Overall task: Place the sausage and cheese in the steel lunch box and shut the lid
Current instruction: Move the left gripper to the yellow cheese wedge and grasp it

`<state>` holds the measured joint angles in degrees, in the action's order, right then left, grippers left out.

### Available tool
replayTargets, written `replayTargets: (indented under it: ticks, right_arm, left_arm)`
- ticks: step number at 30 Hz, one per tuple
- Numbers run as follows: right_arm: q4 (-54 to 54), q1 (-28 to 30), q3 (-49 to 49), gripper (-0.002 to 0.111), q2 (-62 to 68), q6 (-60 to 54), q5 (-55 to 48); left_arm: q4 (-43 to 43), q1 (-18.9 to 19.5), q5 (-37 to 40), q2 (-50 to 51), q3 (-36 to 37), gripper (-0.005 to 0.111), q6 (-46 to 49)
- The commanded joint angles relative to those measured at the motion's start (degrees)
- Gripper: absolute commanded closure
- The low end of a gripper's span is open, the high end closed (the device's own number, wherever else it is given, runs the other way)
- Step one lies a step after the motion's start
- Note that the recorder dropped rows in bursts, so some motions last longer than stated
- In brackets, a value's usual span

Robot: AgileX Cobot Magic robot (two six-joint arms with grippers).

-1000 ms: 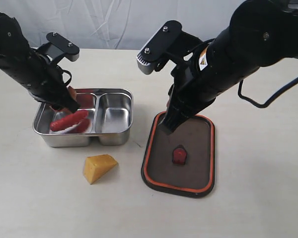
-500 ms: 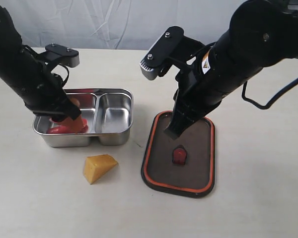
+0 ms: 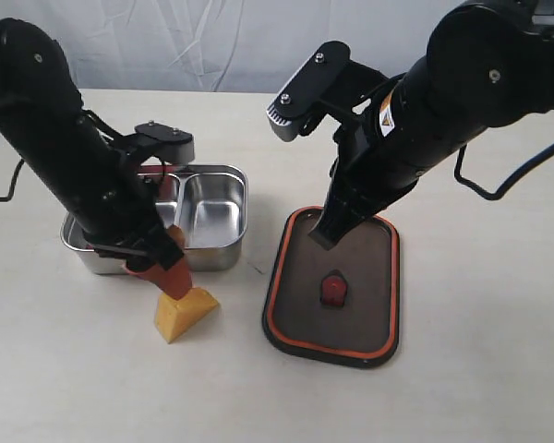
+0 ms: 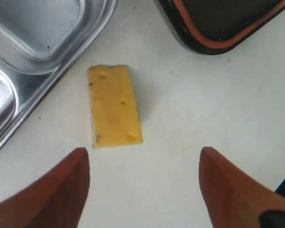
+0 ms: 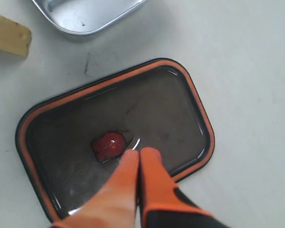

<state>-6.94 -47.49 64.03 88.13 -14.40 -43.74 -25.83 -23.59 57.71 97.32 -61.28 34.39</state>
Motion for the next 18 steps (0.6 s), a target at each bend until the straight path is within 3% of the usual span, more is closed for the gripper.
replayTargets:
  ticks: [1,18]
  right_arm:
    - [-0.69,0.12,-0.06,0.108,-0.5,0.19,0.25]
    - [-0.69,0.12,-0.06,0.108,-0.5,0.19,0.45]
  left_arm:
    - [2.55,-2.9,-2.89,-0.34,1.12,0.044,0.53]
    - [3.83,-2.91,-6.9,7.52,1.12,0.044,0.53]
